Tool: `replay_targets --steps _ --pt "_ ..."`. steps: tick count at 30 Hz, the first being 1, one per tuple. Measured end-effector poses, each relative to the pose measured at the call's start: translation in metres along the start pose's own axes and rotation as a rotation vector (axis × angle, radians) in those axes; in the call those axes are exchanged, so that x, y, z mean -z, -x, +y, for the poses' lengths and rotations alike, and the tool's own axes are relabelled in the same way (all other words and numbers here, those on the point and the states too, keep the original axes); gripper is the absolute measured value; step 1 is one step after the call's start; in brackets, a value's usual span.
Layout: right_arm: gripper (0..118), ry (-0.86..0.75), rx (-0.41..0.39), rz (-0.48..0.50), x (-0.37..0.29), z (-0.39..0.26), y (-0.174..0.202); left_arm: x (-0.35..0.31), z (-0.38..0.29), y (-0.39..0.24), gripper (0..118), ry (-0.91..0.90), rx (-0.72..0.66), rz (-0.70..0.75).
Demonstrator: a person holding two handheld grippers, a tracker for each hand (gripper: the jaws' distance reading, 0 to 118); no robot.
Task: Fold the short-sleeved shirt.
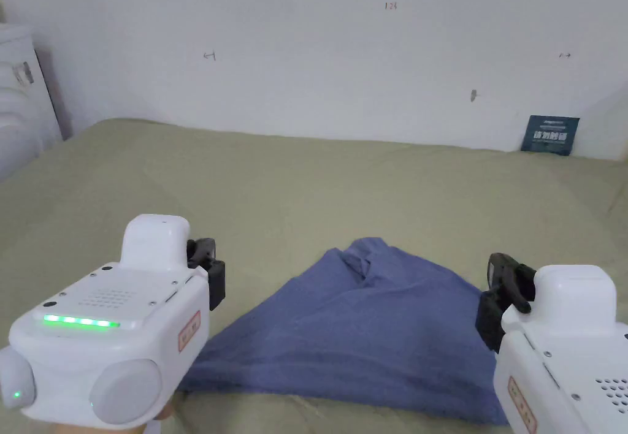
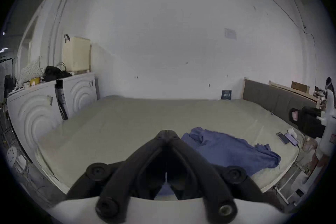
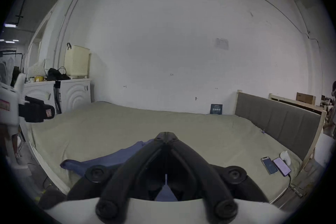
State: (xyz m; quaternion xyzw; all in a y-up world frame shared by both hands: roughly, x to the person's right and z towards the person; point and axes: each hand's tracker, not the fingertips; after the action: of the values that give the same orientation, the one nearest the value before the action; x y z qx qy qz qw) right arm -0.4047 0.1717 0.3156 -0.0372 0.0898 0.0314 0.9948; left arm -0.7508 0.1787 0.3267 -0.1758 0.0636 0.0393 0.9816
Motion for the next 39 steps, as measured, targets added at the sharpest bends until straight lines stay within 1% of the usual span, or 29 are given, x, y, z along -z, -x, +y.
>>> replay_targets --steps 3,6,7,9,10,12,13,14,15,16,17,19,21,23,25,27,28,29,30,31,32,33,36,38,39 --pt "2 0.014 -0.002 0.009 0.006 -0.005 0.007 0.020 -0.004 0.035 0 0.143 -0.034 0.017" --pt "2 0.048 0.001 0.009 0.014 -0.012 0.015 0.046 -0.021 0.077 0 0.317 -0.125 0.013" --pt "2 0.066 0.000 0.020 0.016 -0.016 0.016 0.063 -0.031 0.099 0 0.383 -0.158 0.051" --pt "2 0.088 -0.011 0.021 0.020 -0.025 0.022 0.081 -0.050 0.128 0 0.474 -0.198 0.002" --pt "2 0.100 -0.018 0.022 0.021 -0.030 0.025 0.089 -0.059 0.138 0 0.527 -0.216 0.013" --pt "2 0.128 -0.018 0.022 0.024 -0.038 0.028 0.093 -0.075 0.142 0 0.554 -0.237 -0.005" --pt "2 0.145 -0.016 0.026 0.027 -0.043 0.032 0.097 -0.081 0.145 3 0.579 -0.237 -0.030" --pt "2 0.158 -0.017 0.027 0.029 -0.046 0.033 0.100 -0.086 0.144 34 0.587 -0.225 -0.049" --pt "2 0.176 -0.023 0.027 0.033 -0.051 0.034 0.100 -0.090 0.143 75 0.594 -0.229 -0.058" --pt "2 0.190 -0.023 0.030 0.036 -0.054 0.035 0.104 -0.095 0.140 108 0.615 -0.228 -0.064" --pt "2 0.200 -0.020 0.033 0.038 -0.057 0.036 0.108 -0.100 0.138 118 0.622 -0.226 -0.067" --pt "2 0.222 -0.009 0.041 0.043 -0.061 0.037 0.113 -0.108 0.134 118 0.615 -0.226 -0.078" --pt "2 0.233 -0.016 0.043 0.045 -0.065 0.039 0.126 -0.115 0.128 118 0.656 -0.210 -0.081" --pt "2 0.251 -0.028 0.046 0.048 -0.068 0.040 0.139 -0.123 0.124 117 0.680 -0.177 -0.047" --pt "2 0.261 -0.032 0.047 0.050 -0.072 0.039 0.151 -0.129 0.119 113 0.690 -0.144 -0.043" --pt "2 0.279 -0.038 0.043 0.052 -0.076 0.037 0.162 -0.134 0.124 95 0.696 -0.119 -0.029" --pt "2 0.287 -0.037 0.042 0.054 -0.077 0.034 0.165 -0.134 0.124 82 0.692 -0.109 -0.018" --pt "2 0.294 -0.033 0.040 0.054 -0.079 0.032 0.167 -0.134 0.123 60 0.699 -0.105 -0.017" --pt "2 0.304 -0.025 0.035 0.055 -0.081 0.029 0.167 -0.133 0.122 42 0.701 -0.093 -0.007" --pt "2 0.313 -0.014 0.032 0.056 -0.082 0.025 0.166 -0.134 0.128 17 0.687 -0.087 -0.019" --pt "2 0.321 -0.009 0.027 0.058 -0.083 0.021 0.165 -0.133 0.130 0 0.669 -0.133 -0.079" --pt "2 0.333 -0.004 0.022 0.061 -0.085 0.017 0.165 -0.131 0.130 0 0.680 -0.146 -0.075" --pt "2 0.361 0.012 0.009 0.075 -0.088 0.001 0.161 -0.130 0.122 0 0.668 -0.065 -0.042" --pt "2 0.391 0.019 0.008 0.092 -0.088 -0.011 0.163 -0.132 0.125 0 0.679 -0.073 -0.045" --pt "2 0.420 0.020 0.005 0.104 -0.089 -0.019 0.154 -0.127 0.114 0 0.677 -0.078 -0.040"
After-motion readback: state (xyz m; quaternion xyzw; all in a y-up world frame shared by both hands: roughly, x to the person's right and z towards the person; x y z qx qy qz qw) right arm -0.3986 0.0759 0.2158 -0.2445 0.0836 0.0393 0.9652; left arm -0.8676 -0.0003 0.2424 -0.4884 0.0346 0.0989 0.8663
